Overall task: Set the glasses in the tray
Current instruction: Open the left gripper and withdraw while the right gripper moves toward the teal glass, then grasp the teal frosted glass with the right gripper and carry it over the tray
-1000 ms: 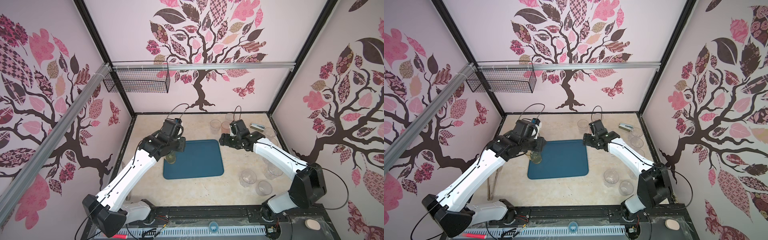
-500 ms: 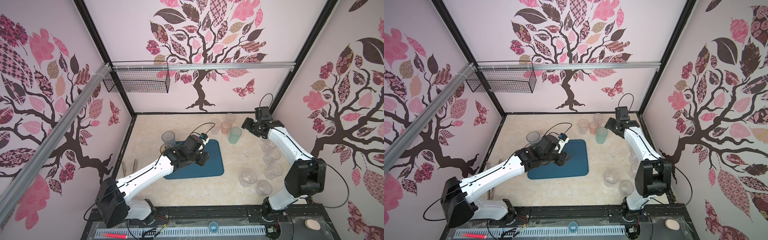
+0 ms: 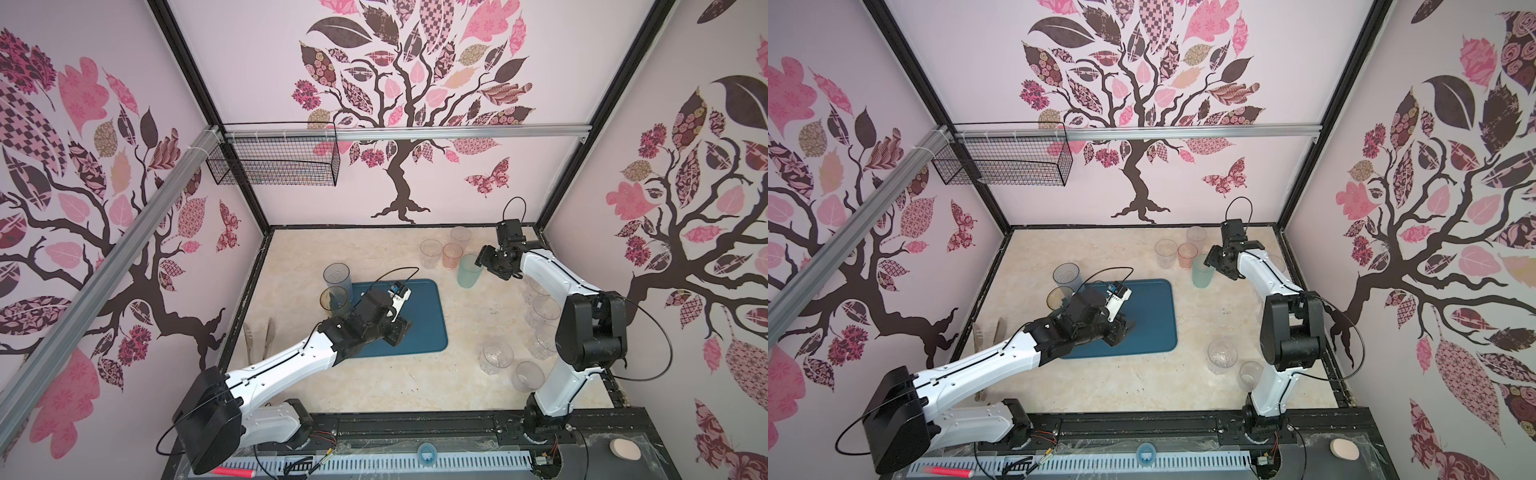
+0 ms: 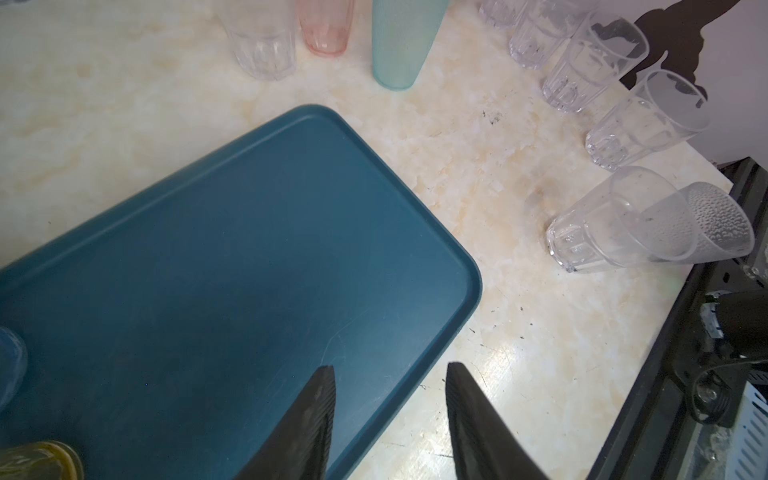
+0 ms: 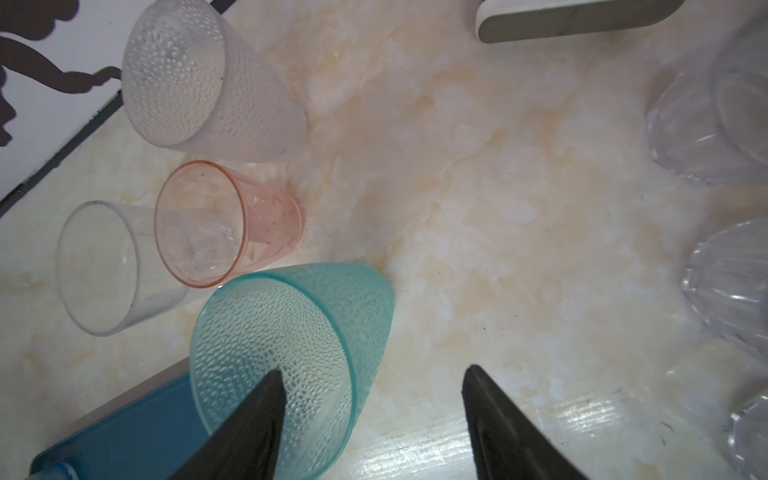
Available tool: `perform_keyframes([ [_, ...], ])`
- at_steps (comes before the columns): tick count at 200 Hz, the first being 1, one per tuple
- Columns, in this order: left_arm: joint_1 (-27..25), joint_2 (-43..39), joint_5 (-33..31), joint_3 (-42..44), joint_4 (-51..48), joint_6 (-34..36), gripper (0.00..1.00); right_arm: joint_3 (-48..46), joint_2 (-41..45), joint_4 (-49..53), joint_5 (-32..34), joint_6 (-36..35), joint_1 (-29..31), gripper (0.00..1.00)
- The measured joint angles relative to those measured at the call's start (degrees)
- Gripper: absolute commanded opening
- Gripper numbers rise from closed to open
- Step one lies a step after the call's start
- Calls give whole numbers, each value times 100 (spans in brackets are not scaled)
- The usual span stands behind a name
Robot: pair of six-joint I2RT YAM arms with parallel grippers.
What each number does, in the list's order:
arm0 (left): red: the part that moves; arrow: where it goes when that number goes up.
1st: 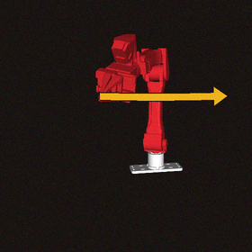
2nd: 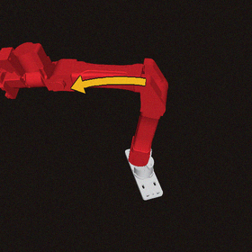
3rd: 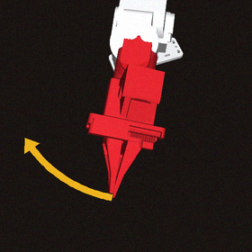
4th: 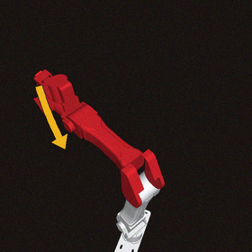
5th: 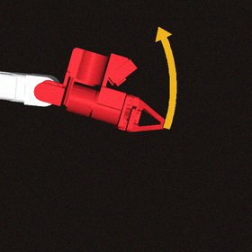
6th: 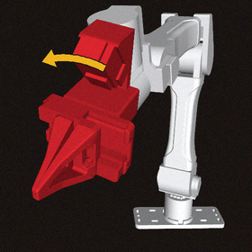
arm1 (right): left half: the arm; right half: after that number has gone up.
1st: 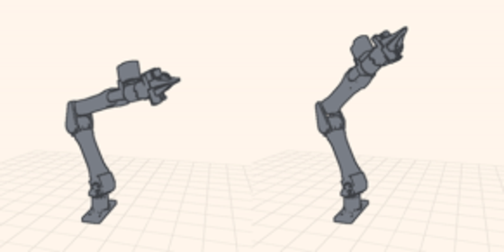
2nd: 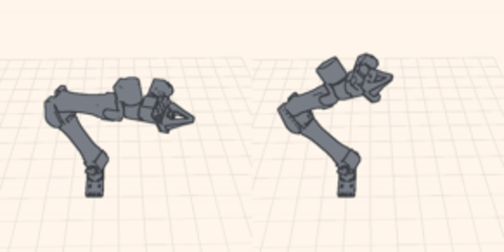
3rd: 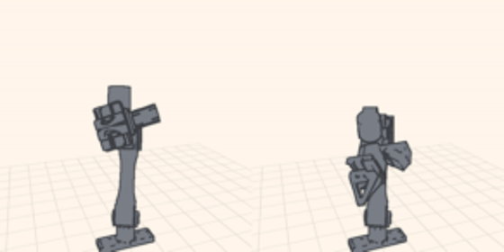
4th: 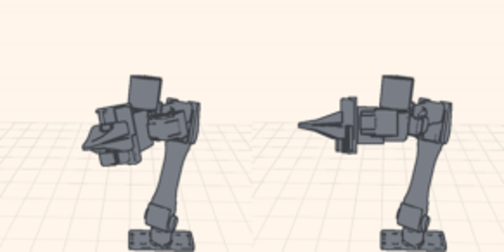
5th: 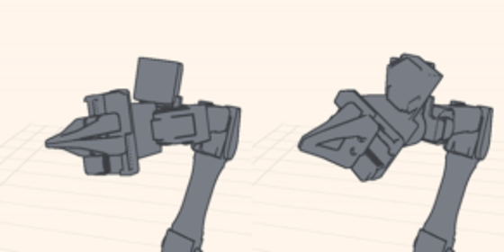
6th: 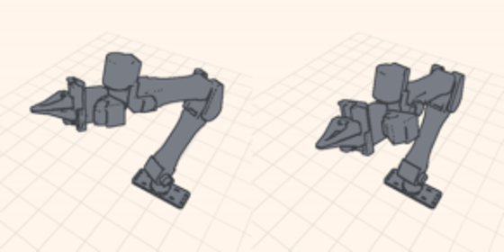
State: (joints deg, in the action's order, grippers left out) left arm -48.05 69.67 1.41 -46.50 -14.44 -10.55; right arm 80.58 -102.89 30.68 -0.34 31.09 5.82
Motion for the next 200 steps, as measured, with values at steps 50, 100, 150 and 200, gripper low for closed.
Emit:
perform_keyframes([
  [50, 0, -116, -98, 13, 195, 201, 47, 0, -326, -7, -98, -52, 0, 31],
  [100, 0, -116, -153, 13, 197, 181, 47, -2, -323, 28, -24, -101, 74, 10],
  [150, 0, -374, -553, 13, 192, 186, 48, -157, -173, 214, 232, -177, 299, 0],
  [200, 0, -1049, -1360, -24, 70, 317, 48, -107, 450, 815, 820, -367, 1027, 0],
])
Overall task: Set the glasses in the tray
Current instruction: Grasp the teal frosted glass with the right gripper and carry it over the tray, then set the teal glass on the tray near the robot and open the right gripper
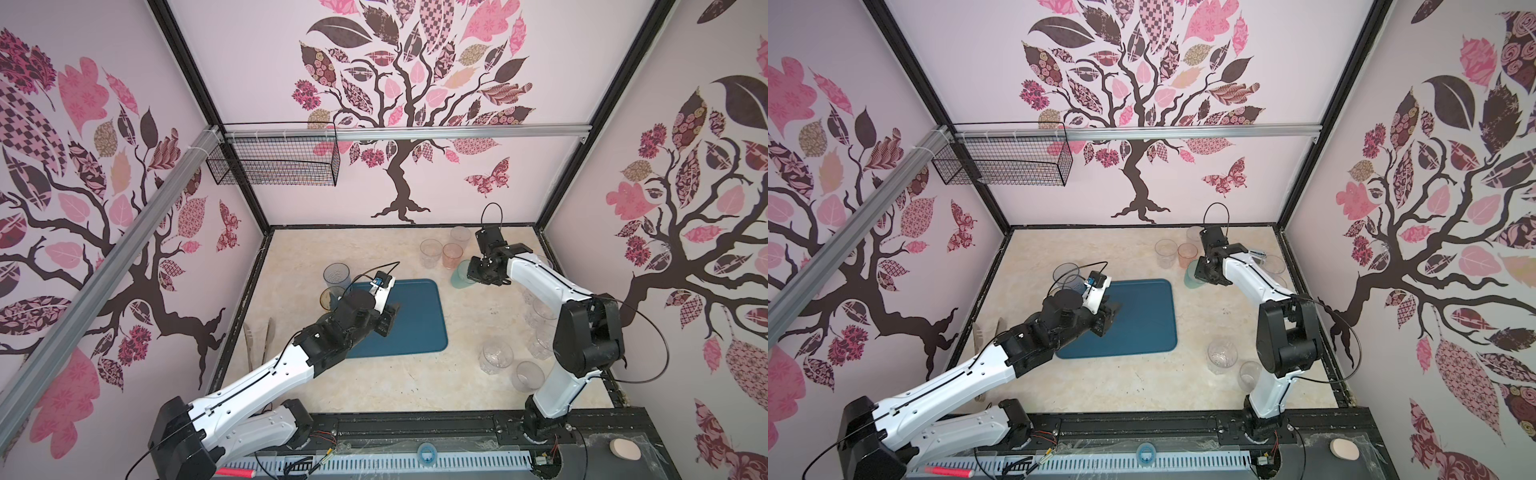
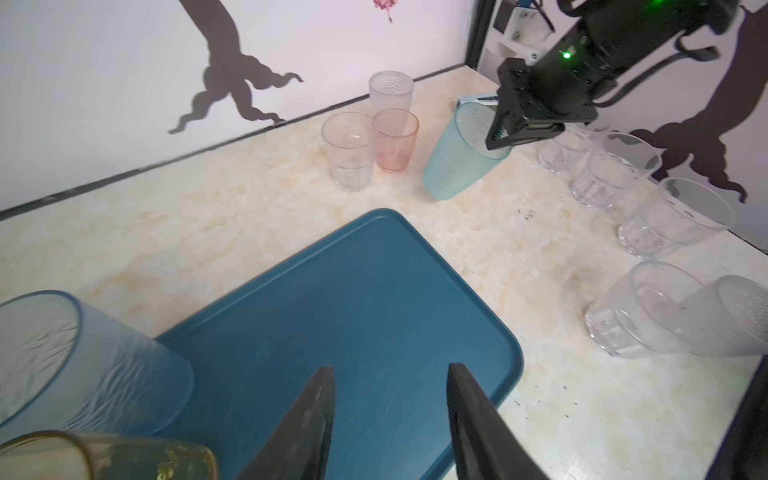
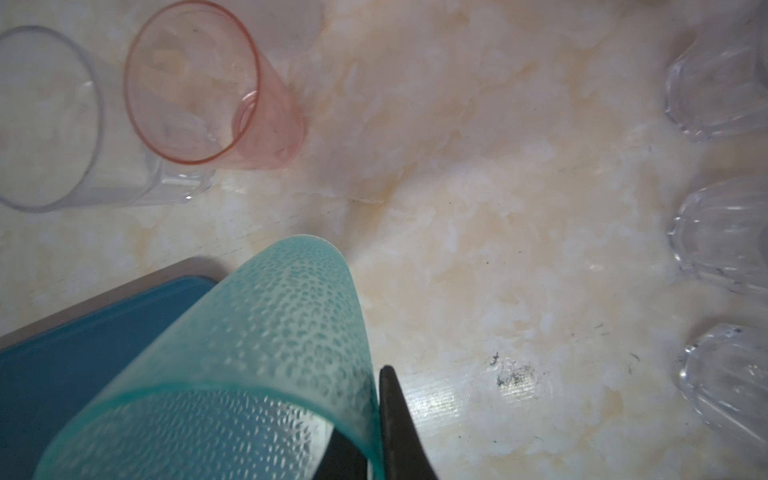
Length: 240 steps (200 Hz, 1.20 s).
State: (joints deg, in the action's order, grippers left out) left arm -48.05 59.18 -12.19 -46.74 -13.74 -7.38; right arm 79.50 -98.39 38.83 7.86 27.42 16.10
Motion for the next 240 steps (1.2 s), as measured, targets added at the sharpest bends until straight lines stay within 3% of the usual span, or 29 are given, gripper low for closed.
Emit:
perform_keyframes([
  [42, 48, -389, -776, -208, -520, 315, 50, 15, 577, 560, 393, -142, 870, 0],
  [69, 354, -769, -1150, -229, -835, 334, 52, 15, 726, 894, 518, -85, 1539, 0],
  [109, 949, -1261, -1803, -232, -1327, 243, 58, 13, 684, 1222, 507, 214, 2839, 0],
  [122, 1043, -1368, -2011, -234, -1499, 151, 65, 37, 634, 1287, 474, 330, 3217, 0],
  [152, 1145, -1412, -2531, -363, -2092, -138, 69, 409, 221, 1366, 422, 546, 3915, 0],
  [185, 1193, -1353, -2767, -527, -2555, -367, 68, 918, -289, 1344, 337, 627, 4312, 0],
  [240, 1259, -979, -2649, -949, -3303, -667, 62, 1488, -883, 1314, 306, 581, 4406, 0],
])
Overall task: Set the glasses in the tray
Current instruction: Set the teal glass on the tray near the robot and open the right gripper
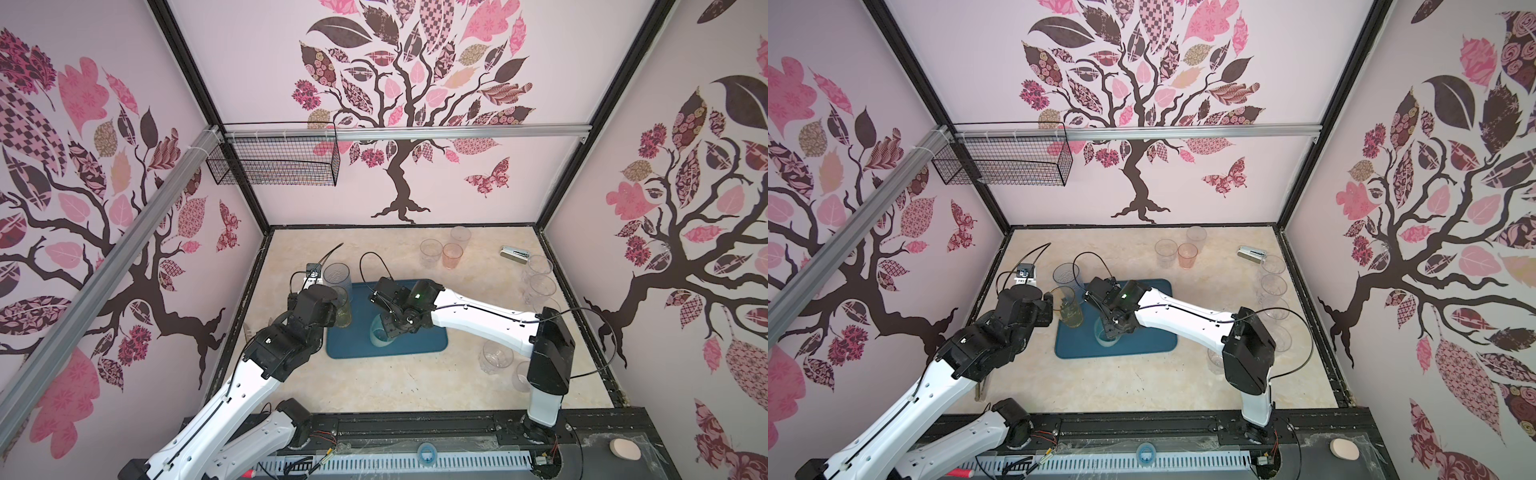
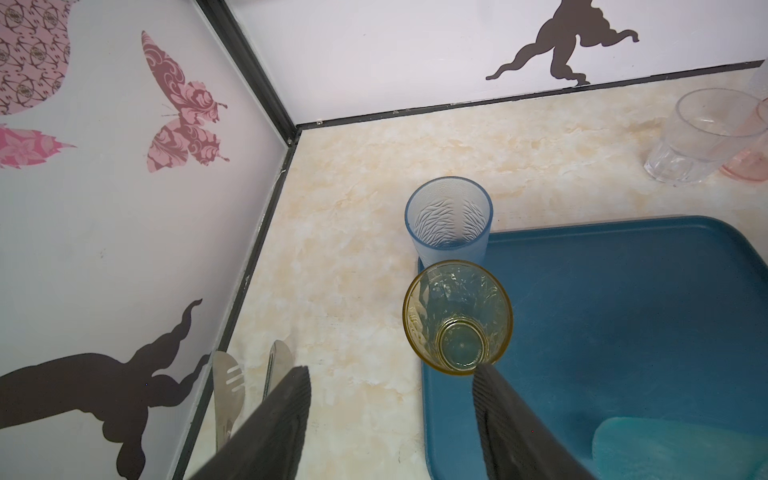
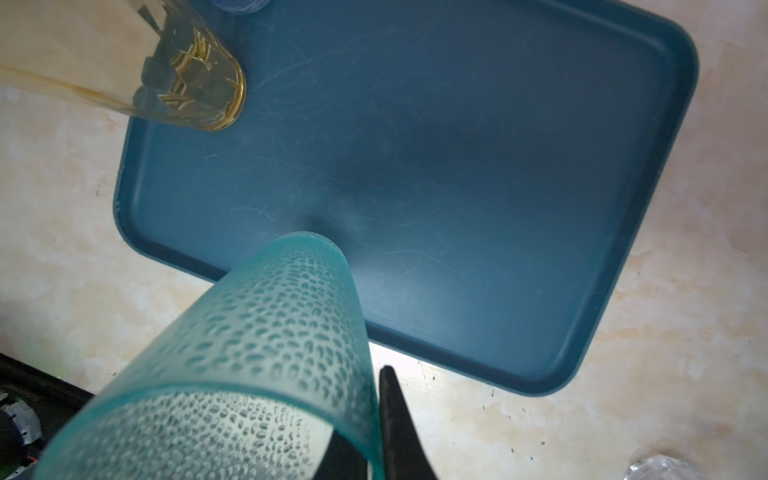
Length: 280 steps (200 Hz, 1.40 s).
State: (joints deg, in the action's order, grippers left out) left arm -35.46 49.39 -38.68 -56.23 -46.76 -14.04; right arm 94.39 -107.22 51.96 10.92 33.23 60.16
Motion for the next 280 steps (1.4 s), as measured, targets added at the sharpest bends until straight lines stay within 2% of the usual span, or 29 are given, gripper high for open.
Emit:
perform_keyframes([
  [36, 28, 2, 186, -243, -378, -101, 55, 144, -352, 9, -7, -81, 103, 1],
  [74, 116, -177, 772, -273, -573, -297, 49, 214, -643, -96, -26, -138, 166, 4],
  [86, 116, -275, 929, -273, -588, -358, 49, 221, -678, -140, -42, -153, 166, 11],
  [104, 120, -356, 1084, -271, -634, -404, 48, 284, -719, -166, -109, -186, 166, 29],
  [118, 120, -376, 1158, -269, -695, -415, 48, 319, -717, -199, -197, -175, 160, 39],
  [170, 125, -223, 1860, -267, -929, -444, 41, 369, -643, -326, -944, -164, -162, 55],
  [196, 125, 63, 2382, -269, -1043, -584, 43, 107, -210, -448, -1233, -109, -577, 59],
  [240, 125, 920, 3696, -256, -1121, -1003, 41, -1137, 1309, -949, -1191, 13, -1499, 61],
  [280, 125, 1576, 4089, -179, -1143, -1248, 38, -1746, 1622, -1279, -1069, 92, -1558, 61],
])
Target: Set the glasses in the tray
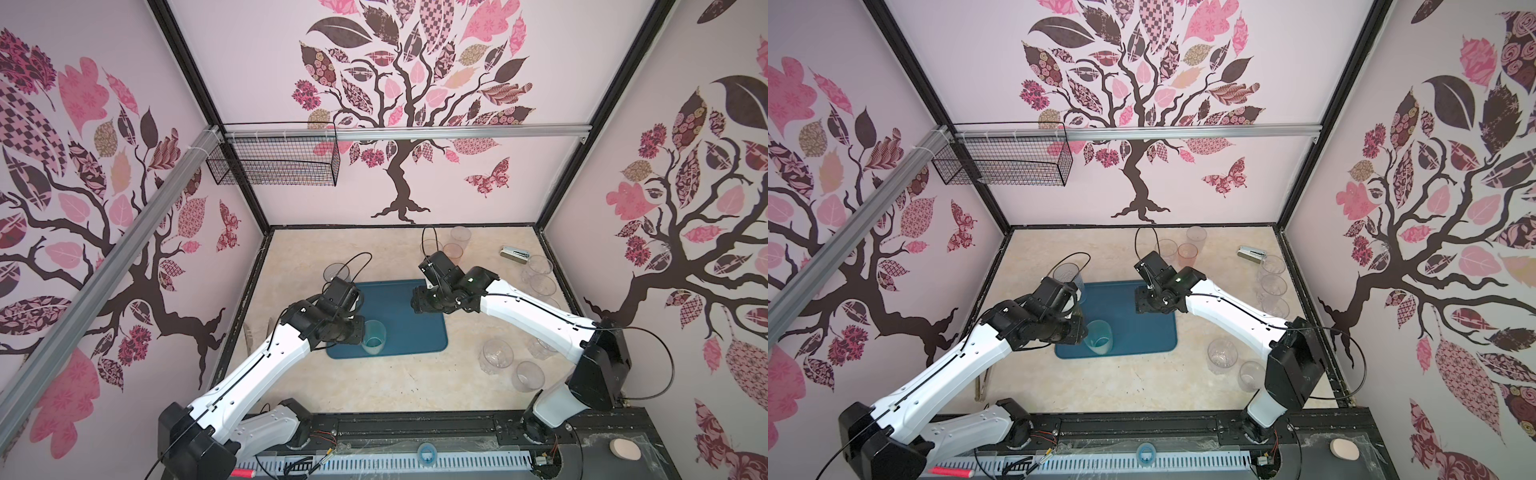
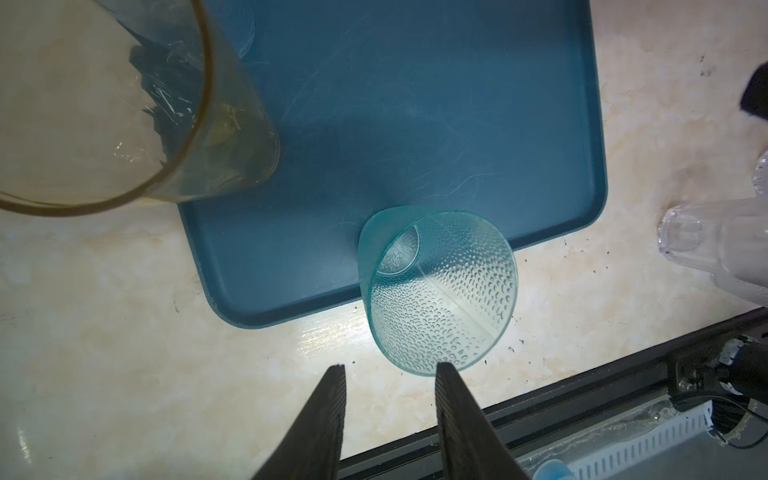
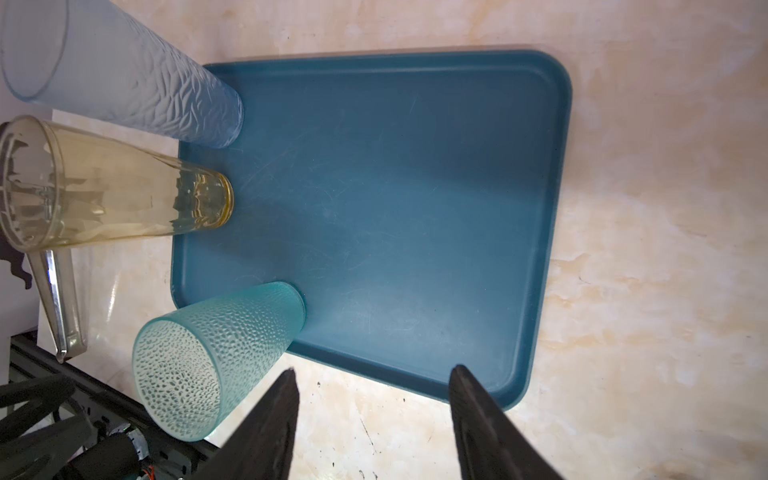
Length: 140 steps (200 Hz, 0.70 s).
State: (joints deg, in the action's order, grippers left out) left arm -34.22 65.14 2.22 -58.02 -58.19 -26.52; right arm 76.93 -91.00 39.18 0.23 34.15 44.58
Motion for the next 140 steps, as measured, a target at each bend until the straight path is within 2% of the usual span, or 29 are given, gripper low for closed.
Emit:
perform_keyframes([
  [85, 0, 763, -208, 0, 74, -4, 32, -568, 0, -391, -44, 35, 31, 63],
  [106, 0, 898, -238, 0, 188, -20, 27, -621, 0, -472, -44, 35, 31, 63],
  [140, 0, 1145, -348, 4, 407, -46, 12, -688, 0, -557, -48, 35, 31, 63],
])
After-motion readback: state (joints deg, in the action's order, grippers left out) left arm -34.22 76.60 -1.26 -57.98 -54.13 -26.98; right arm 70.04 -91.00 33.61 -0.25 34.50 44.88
